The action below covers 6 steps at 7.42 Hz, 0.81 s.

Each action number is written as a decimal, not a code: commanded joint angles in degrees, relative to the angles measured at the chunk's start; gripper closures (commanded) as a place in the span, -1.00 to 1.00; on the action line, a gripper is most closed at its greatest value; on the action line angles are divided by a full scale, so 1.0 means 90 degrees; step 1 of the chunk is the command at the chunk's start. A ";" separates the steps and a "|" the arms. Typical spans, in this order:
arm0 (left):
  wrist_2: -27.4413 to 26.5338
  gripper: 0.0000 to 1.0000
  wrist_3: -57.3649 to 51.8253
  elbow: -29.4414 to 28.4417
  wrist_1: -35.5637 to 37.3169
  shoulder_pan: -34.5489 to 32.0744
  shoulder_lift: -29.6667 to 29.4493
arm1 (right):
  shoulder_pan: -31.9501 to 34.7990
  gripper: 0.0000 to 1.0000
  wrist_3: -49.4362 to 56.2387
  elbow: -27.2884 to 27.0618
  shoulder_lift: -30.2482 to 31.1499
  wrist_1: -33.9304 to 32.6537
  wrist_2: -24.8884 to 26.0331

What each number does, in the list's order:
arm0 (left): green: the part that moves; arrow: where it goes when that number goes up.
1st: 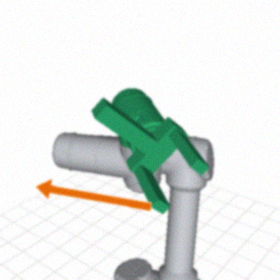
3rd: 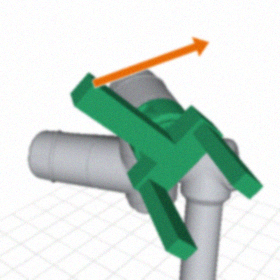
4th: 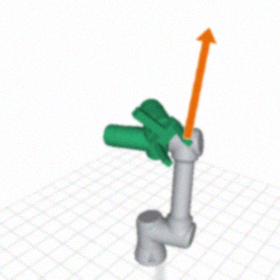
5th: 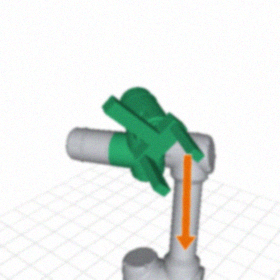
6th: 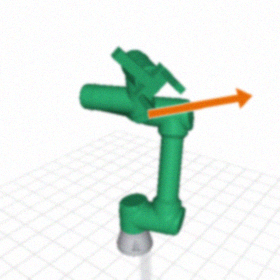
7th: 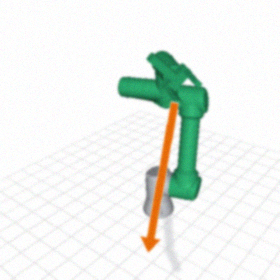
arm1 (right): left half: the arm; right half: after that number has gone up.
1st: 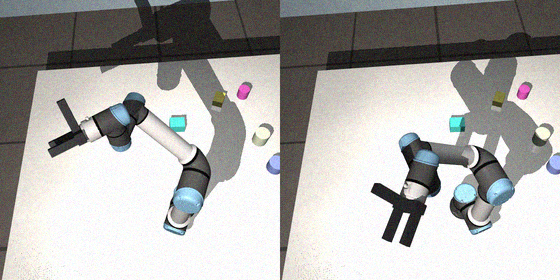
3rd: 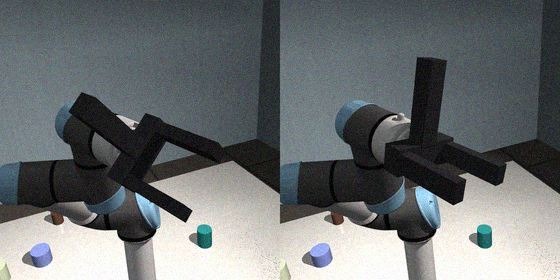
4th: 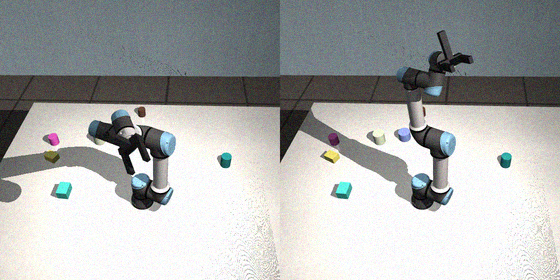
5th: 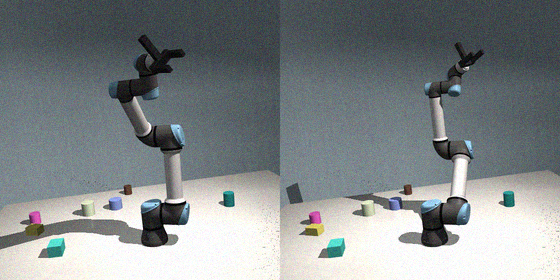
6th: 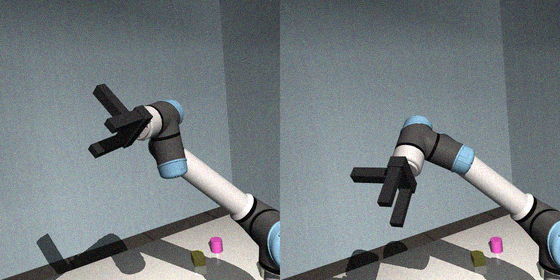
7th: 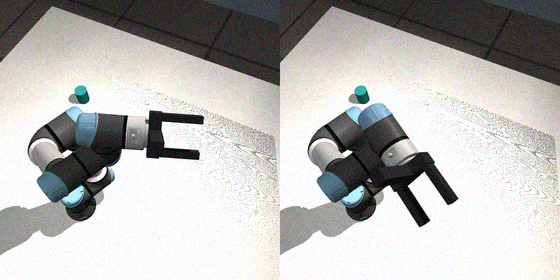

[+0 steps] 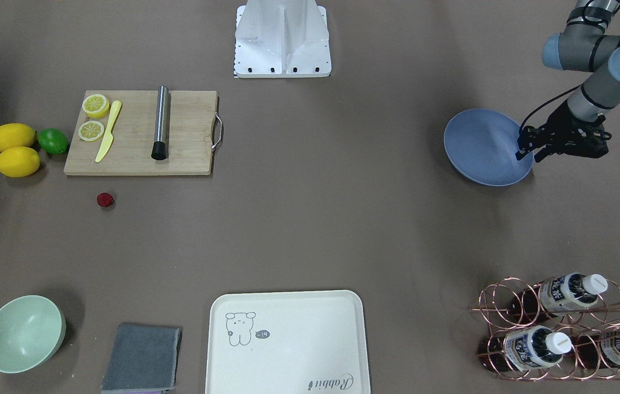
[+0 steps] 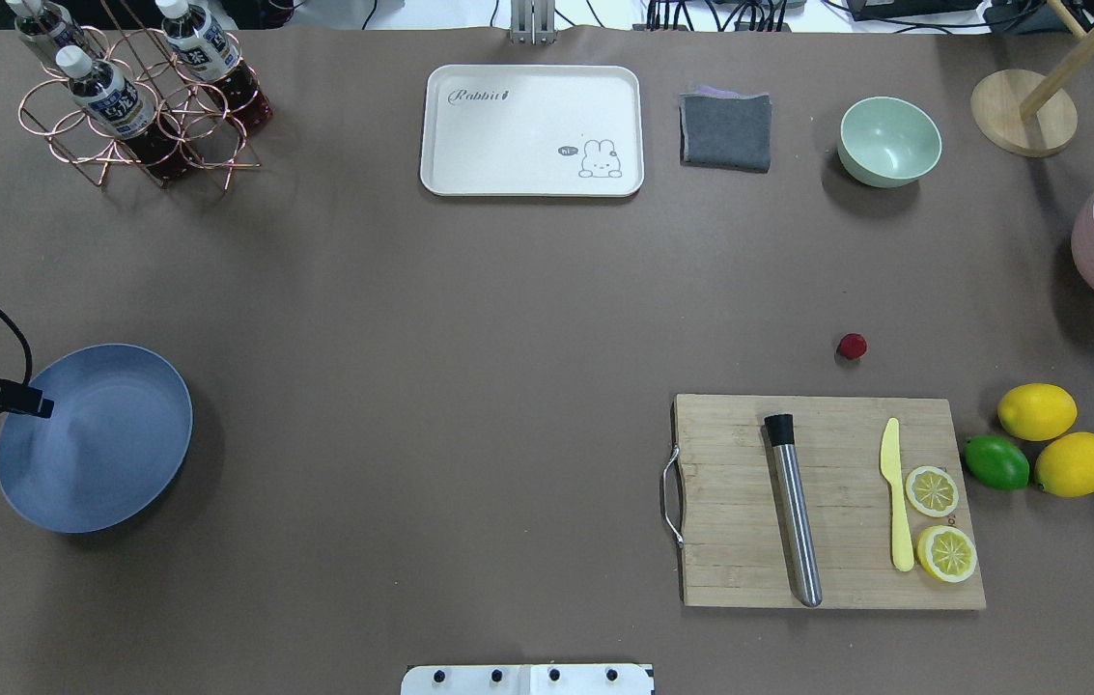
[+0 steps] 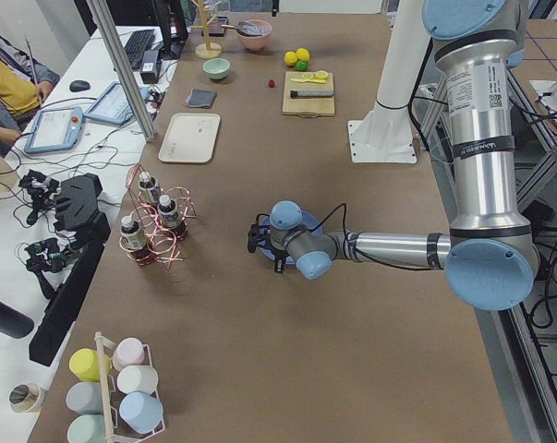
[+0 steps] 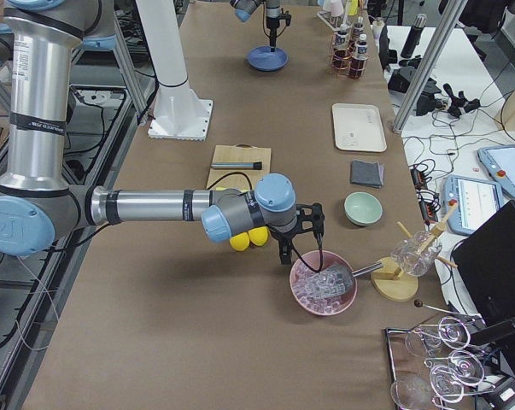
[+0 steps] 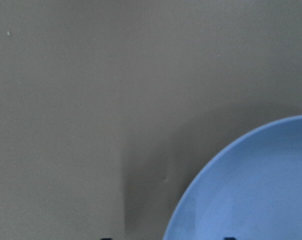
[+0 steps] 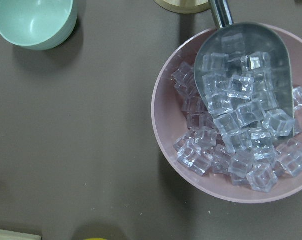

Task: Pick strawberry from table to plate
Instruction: 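Push the blue plate inward with the left gripper while the right reaches the strawberry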

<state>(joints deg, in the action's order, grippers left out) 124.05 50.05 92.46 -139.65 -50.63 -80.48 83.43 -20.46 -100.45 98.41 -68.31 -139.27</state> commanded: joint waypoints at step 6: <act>0.0523 1.00 0.0609 0.0495 0.1543 -0.0028 -0.1296 | -0.1844 -0.75 -0.2069 0.0096 -0.1802 -0.0017 0.0932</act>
<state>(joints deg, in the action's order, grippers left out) 128.36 53.34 94.75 -133.67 -50.76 -86.38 71.67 -34.95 -99.69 85.58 -68.53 -132.79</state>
